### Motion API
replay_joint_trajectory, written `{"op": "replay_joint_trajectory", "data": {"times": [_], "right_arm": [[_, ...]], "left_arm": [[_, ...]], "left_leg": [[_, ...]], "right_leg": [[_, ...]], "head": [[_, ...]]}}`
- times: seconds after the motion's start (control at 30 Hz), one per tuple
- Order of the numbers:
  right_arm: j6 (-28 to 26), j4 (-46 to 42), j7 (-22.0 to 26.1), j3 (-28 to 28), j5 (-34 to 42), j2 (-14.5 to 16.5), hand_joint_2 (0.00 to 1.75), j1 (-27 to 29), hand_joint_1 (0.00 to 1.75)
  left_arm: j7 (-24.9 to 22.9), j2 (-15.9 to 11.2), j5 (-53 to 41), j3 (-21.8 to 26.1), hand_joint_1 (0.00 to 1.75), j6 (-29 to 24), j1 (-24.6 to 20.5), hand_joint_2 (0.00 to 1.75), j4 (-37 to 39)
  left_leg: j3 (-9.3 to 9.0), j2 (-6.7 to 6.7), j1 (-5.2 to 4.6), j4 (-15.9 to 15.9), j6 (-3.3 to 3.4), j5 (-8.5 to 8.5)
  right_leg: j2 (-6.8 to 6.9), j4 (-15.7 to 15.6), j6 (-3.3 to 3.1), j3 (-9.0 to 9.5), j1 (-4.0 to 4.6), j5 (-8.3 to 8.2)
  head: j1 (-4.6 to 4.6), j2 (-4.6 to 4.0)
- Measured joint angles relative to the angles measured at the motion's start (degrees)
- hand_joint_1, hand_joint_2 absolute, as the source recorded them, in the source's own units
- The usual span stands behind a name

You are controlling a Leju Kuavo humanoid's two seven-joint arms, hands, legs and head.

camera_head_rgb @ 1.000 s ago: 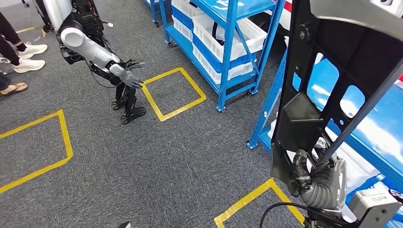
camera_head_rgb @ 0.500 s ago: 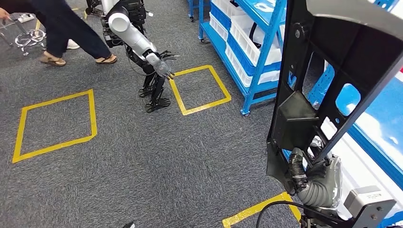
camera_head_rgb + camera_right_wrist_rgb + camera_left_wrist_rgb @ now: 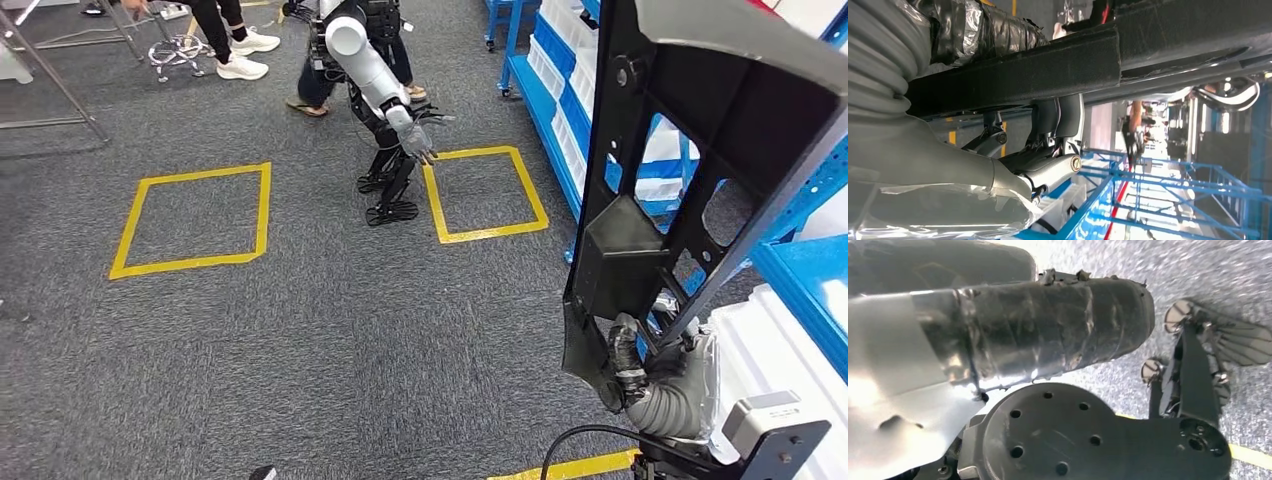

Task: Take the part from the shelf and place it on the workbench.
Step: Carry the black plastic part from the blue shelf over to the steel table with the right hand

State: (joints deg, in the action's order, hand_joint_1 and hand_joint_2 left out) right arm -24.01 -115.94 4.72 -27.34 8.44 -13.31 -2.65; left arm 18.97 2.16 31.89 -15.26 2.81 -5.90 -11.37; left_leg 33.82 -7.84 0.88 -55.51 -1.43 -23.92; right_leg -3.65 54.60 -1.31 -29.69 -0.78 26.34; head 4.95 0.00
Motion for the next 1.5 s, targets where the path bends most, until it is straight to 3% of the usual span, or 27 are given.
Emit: {"op": "replay_joint_trajectory", "data": {"times": [0.03, 0.1, 0.17, 0.2, 0.23, 0.3, 0.37, 0.4, 0.47, 0.53, 0.6, 0.67, 0.7, 0.73, 0.77, 0.83, 0.9, 0.97, 1.03, 1.1, 1.13, 1.2, 1.23, 1.27, 1.37, 1.43, 1.5], "right_arm": [[0.01, 0.01, 0.02, -0.01, 0.00, 0.07, 1.75, 0.00, 1.75], [0.01, 0.07, 0.05, -0.02, 0.01, 0.15, 1.75, 0.10, 1.75], [0.01, 0.17, 0.07, -0.08, 0.02, 0.18, 1.75, 0.15, 1.75], [0.01, 0.21, 0.07, -0.12, 0.02, 0.20, 1.75, 0.16, 1.75], [0.01, 0.22, 0.07, -0.16, 0.02, 0.22, 1.75, 0.15, 1.75], [0.01, 0.23, 0.07, -0.21, 0.02, 0.24, 1.75, 0.11, 1.75], [0.01, 0.23, 0.07, -0.22, 0.02, 0.24, 1.75, 0.04, 1.75], [0.01, 0.23, 0.07, -0.26, 0.01, 0.25, 1.75, 0.01, 1.75], [0.01, 0.23, 0.07, -0.39, 0.00, 0.27, 1.75, -0.04, 1.75], [0.01, 0.23, 0.08, -0.49, -0.01, 0.30, 1.75, -0.10, 1.75], [0.01, 0.26, 0.08, -0.55, -0.01, 0.30, 1.75, -0.05, 1.75], [0.01, 0.40, 0.07, -0.64, -0.01, 0.26, 1.75, 0.12, 1.75], [0.01, 0.49, 0.07, -0.68, 0.00, 0.24, 1.75, 0.18, 1.75], [0.01, 0.56, 0.08, -0.71, 0.00, 0.22, 1.75, 0.19, 1.75], [0.01, 0.60, 0.08, -0.72, 0.00, 0.22, 1.75, 0.17, 1.75], [0.01, 0.62, 0.09, -0.72, -0.01, 0.22, 1.75, 0.09, 1.75], [0.02, 0.63, 0.14, -0.74, 0.01, 0.24, 1.75, 0.04, 1.75], [0.03, 0.64, 0.22, -0.77, 0.02, 0.24, 1.75, 0.00, 1.75], [0.08, 0.66, 0.33, -0.80, 0.02, 0.32, 1.75, -0.06, 1.75], [0.13, 0.71, 0.50, -0.81, 0.02, 0.44, 1.75, -0.03, 1.75], [0.17, 0.76, 0.58, -0.83, 0.02, 0.48, 1.75, 0.01, 1.75], [0.25, 0.92, 0.61, -0.89, 0.04, 0.49, 1.75, 0.07, 1.75], [0.28, 0.98, 0.62, -0.91, 0.04, 0.50, 1.75, 0.07, 1.75], [0.30, 1.02, 0.62, -0.93, 0.05, 0.51, 1.75, 0.06, 1.75], [0.41, 1.02, 0.67, -0.96, 0.05, 0.52, 1.75, -0.04, 1.75], [0.58, 1.02, 0.74, -1.01, 0.05, 0.53, 1.75, -0.14, 1.75], [0.75, 1.02, 0.77, -1.08, 0.06, 0.54, 1.75, -0.24, 1.75]], "left_arm": [[0.02, -0.08, 0.03, 0.00, 0.00, 0.01, 0.04, 0.00, 0.00], [0.03, -0.42, 0.06, -0.01, 0.00, 0.03, -0.06, 0.00, 0.00], [0.00, -0.80, 0.06, -0.02, 0.00, 0.07, -0.14, 0.00, 0.00], [-0.02, -0.94, 0.06, -0.03, 0.00, 0.08, -0.09, 0.00, 0.00], [-0.02, -1.02, 0.06, -0.03, 0.00, 0.09, -0.04, 0.00, 0.00], [-0.02, -1.09, 0.06, -0.03, 0.00, 0.08, -0.02, 0.00, 0.00], [-0.02, -1.09, 0.06, -0.02, 0.00, 0.07, -0.21, 0.00, 0.00], [-0.02, -1.09, 0.06, -0.03, 0.00, 0.07, -0.26, 0.00, 0.00], [-0.02, -1.09, 0.06, -0.04, 0.00, 0.06, -0.19, 0.00, 0.00], [-0.01, -1.07, 0.06, -0.04, 0.00, 0.05, -0.05, 0.00, 0.00], [-0.01, -0.78, 0.06, -0.04, 0.00, 0.04, -0.10, 0.00, 0.00], [-0.02, -0.32, 0.06, -0.04, 0.00, 0.03, -0.19, 0.00, 0.00], [-0.03, -0.15, 0.06, -0.04, 0.00, 0.03, -0.17, 0.00, 0.00], [-0.03, -0.03, 0.06, -0.04, 0.00, 0.02, -0.13, 0.00, 0.00], [-0.03, 0.04, 0.06, -0.04, 0.00, 0.01, -0.09, 0.00, 0.00], [-0.03, 0.09, 0.06, -0.04, 0.00, 0.02, -0.12, 0.00, 0.00], [-0.05, 0.11, 0.06, -0.04, 0.00, 0.04, -0.20, 0.00, 0.00], [-0.08, 0.11, 0.07, -0.04, 0.00, 0.04, -0.04, 0.00, 0.00], [-0.09, 0.10, 0.08, -0.04, 0.00, 0.03, 0.24, 0.00, 0.00], [-0.10, -0.13, 0.08, -0.05, 0.00, 0.07, 0.19, 0.00, 0.00], [-0.10, -0.35, 0.08, -0.05, 0.00, 0.09, 0.11, 0.00, 0.00], [-0.17, -0.82, 0.08, -0.08, 0.00, 0.17, 0.04, 0.00, 0.00], [-0.21, -0.99, 0.08, -0.08, 0.00, 0.21, 0.10, 0.00, 0.00], [-0.23, -1.09, 0.08, -0.09, 0.00, 0.25, 0.15, 0.00, 0.00], [-0.20, -1.15, 0.08, -0.09, 0.00, 0.28, 0.03, 0.00, 0.00], [-0.21, -1.15, 0.08, -0.09, 0.00, 0.33, -0.13, 0.00, 0.00], [-0.24, -1.15, 0.08, -0.09, 0.00, 0.38, -0.05, 0.00, 0.00]], "left_leg": [[0.92, 1.77, -0.12, -1.88, -0.24, -1.15], [4.35, 5.83, -0.23, -9.14, -0.65, -5.05], [7.46, 7.21, -0.07, -15.98, -0.97, -7.70], [7.53, 7.42, -0.02, -16.55, -1.07, -7.47], [6.33, 7.70, 0.01, -14.69, -1.11, -6.24], [1.40, 9.48, -0.05, -6.35, -0.99, -2.83], [-1.98, 11.00, -0.31, -0.26, -0.35, -1.12], [-2.35, 11.16, -0.46, 0.67, 0.04, -1.05], [-2.01, 9.86, -0.47, 0.79, 0.89, -0.78], [-1.93, 8.66, -0.24, 1.06, 1.61, -0.38], [-1.76, 7.49, -0.16, 1.19, 2.12, -0.04], [-1.49, 6.04, -0.31, 1.13, 2.39, 0.15], [-1.41, 5.22, -0.40, 1.09, 2.43, 0.22], [-1.38, 4.41, -0.49, 1.03, 2.43, 0.28], [-1.38, 3.60, -0.55, 0.95, 2.38, 0.33], [-1.17, 2.11, -0.58, 0.69, 2.13, 0.45], [-0.69, 0.76, -0.44, 0.57, 1.54, 0.70], [-0.37, -0.43, -0.20, 0.73, 0.73, 1.04], [0.40, 1.30, -0.31, -0.71, 0.22, 0.07], [3.19, 5.01, -0.46, -6.69, -0.12, -3.37], [5.10, 6.22, -0.42, -10.79, -0.32, -5.35], [7.47, 7.13, -0.24, -16.08, -0.67, -7.05], [7.06, 7.37, -0.14, -15.60, -0.79, -6.32], [5.48, 7.75, -0.05, -12.88, -0.85, -4.74], [-0.96, 10.74, -0.28, -1.42, -0.33, -0.56], [-1.67, 10.93, -0.61, 0.51, 0.55, -0.37], [-1.45, 9.48, -0.56, 0.66, 1.39, -0.08]], "right_leg": [[0.93, -0.33, -0.27, 0.12, -0.07, -0.22], [2.82, -0.61, -0.55, 0.23, -0.01, -0.36], [4.77, -0.61, -0.60, 0.20, 0.10, -0.31], [5.65, -0.60, -0.59, 0.20, 0.11, -0.28], [6.47, -0.60, -0.53, 0.23, 0.10, -0.24], [7.89, -0.54, -0.26, 0.38, 0.19, -0.06], [8.99, -0.30, 0.30, 0.47, 0.48, 0.18], [9.51, -0.24, 0.62, 0.49, 0.62, 0.26], [10.44, -0.25, 1.25, 0.53, 0.61, 0.39], [8.67, 1.69, 1.85, -0.28, 0.41, 2.00], [5.39, 8.53, 2.13, -3.31, 0.25, 5.68], [4.10, 16.43, 2.12, -7.07, 0.24, 8.60], [3.92, 17.94, 2.01, -7.91, 0.25, 8.58], [3.78, 16.97, 1.82, -7.59, 0.25, 7.41], [3.42, 13.76, 1.53, -6.16, 0.25, 5.36], [1.05, 5.15, 0.85, -2.24, 0.20, 1.63], [-0.54, 0.68, 0.57, -0.30, 0.30, 0.49], [0.47, 0.10, 0.39, 0.01, 0.41, 0.36], [1.92, -0.66, -0.13, 0.64, 0.27, -0.17], [3.52, -1.15, -0.46, 1.03, 0.24, -0.51], [4.30, -1.18, -0.54, 1.02, 0.30, -0.52], [5.91, -1.17, -0.52, 1.00, 0.34, -0.45], [6.67, -1.15, -0.46, 1.01, 0.33, -0.39], [7.38, -1.11, -0.33, 1.08, 0.31, -0.30], [9.21, -0.75, 0.44, 1.32, 0.58, 0.22], [10.27, -0.60, 1.07, 1.39, 0.79, 0.48], [10.91, -0.49, 1.73, 1.46, 0.64, 0.83]], "head": [[0.15, 0.00], [0.42, 0.00], [0.47, 0.00], [0.48, 0.00], [0.49, 0.00], [0.50, 0.00], [0.41, 0.00], [0.32, 0.00], [0.18, 0.00], [0.02, 0.00], [-0.18, 0.00], [-0.24, 0.00], [-0.25, 0.00], [-0.26, 0.00], [-0.25, 0.00], [-0.25, 0.00], [-0.23, 0.00], [-0.21, 0.00], [-0.12, 0.00], [0.02, 0.00], [0.08, 0.00], [0.08, 0.00], [0.09, 0.00], [0.09, 0.00], [0.04, 0.00], [-0.11, 0.00], [-0.21, 0.00]]}}
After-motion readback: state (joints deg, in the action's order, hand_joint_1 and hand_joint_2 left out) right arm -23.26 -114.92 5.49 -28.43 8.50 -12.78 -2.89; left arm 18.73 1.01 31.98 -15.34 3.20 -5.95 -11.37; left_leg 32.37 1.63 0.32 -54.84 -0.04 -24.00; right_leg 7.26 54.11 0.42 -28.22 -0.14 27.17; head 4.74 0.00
